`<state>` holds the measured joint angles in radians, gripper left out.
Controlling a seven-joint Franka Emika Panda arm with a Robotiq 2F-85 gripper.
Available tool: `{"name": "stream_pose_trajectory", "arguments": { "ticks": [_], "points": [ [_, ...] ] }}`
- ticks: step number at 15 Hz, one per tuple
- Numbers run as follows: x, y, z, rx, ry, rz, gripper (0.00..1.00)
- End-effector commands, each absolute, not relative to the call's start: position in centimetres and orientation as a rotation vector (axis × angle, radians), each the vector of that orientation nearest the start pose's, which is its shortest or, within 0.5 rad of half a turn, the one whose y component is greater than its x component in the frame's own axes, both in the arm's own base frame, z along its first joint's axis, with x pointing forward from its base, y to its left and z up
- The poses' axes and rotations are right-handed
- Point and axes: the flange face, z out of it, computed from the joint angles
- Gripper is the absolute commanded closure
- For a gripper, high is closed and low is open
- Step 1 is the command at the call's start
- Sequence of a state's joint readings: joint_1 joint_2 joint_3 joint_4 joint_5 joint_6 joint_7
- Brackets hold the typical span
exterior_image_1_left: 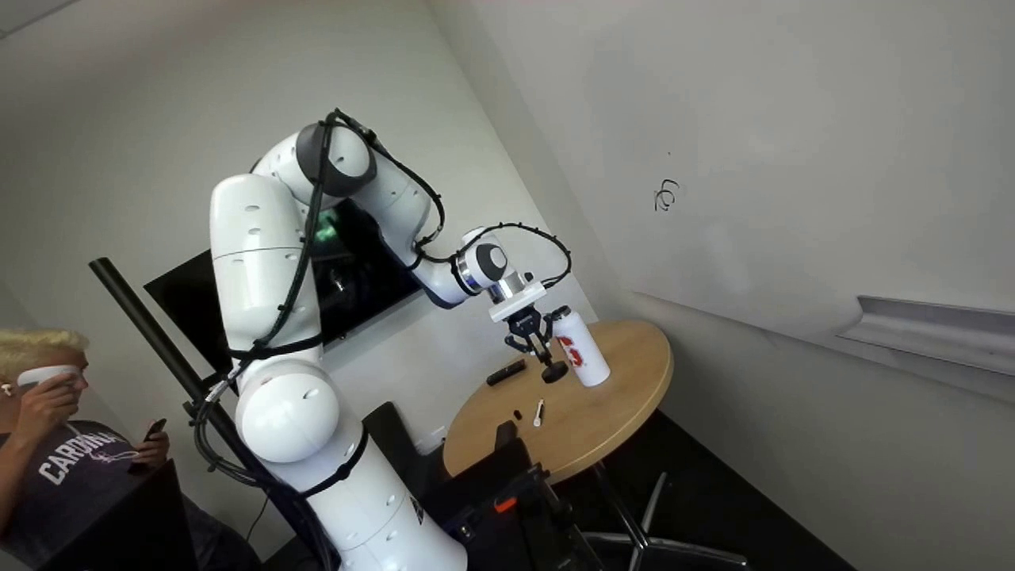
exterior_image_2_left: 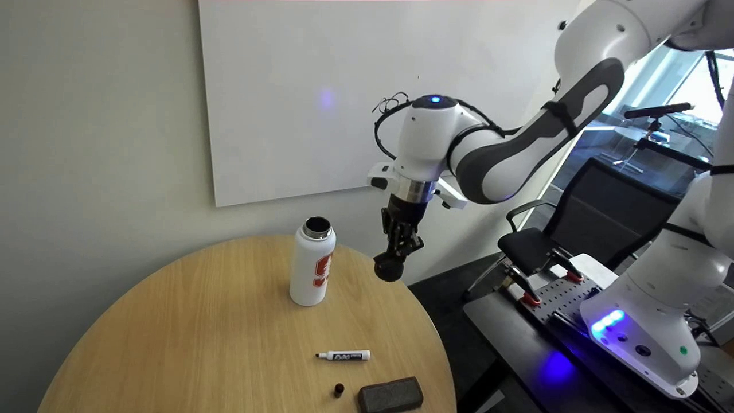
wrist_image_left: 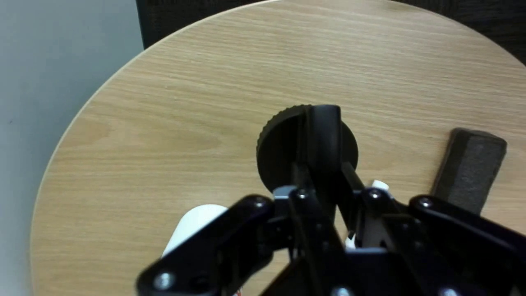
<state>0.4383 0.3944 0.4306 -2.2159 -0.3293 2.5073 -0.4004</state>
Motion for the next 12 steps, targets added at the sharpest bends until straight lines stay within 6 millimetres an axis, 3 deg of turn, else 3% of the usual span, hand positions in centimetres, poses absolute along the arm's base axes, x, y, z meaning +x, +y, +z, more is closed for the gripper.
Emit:
{"name": "stream_pose_trajectory", "arguments": {
  "ticks": [1, 4, 7, 8, 10, 12],
  "points": [
    [33.3, 42.2, 27.9, -2.369, -2.194, 0.068, 0.95],
    [32.7, 42.9, 33.2, -2.386, -2.220, 0.029, 0.95],
    [32.5, 43.4, 36.4, -2.330, -2.278, -0.012, 0.95],
    [32.7, 43.6, 34.5, -2.359, -2.249, -0.020, 0.80],
    [32.6, 43.6, 35.8, -2.343, -2.268, -0.040, 0.80],
    [32.6, 43.6, 35.9, -2.343, -2.269, -0.041, 0.80]
  ]
}}
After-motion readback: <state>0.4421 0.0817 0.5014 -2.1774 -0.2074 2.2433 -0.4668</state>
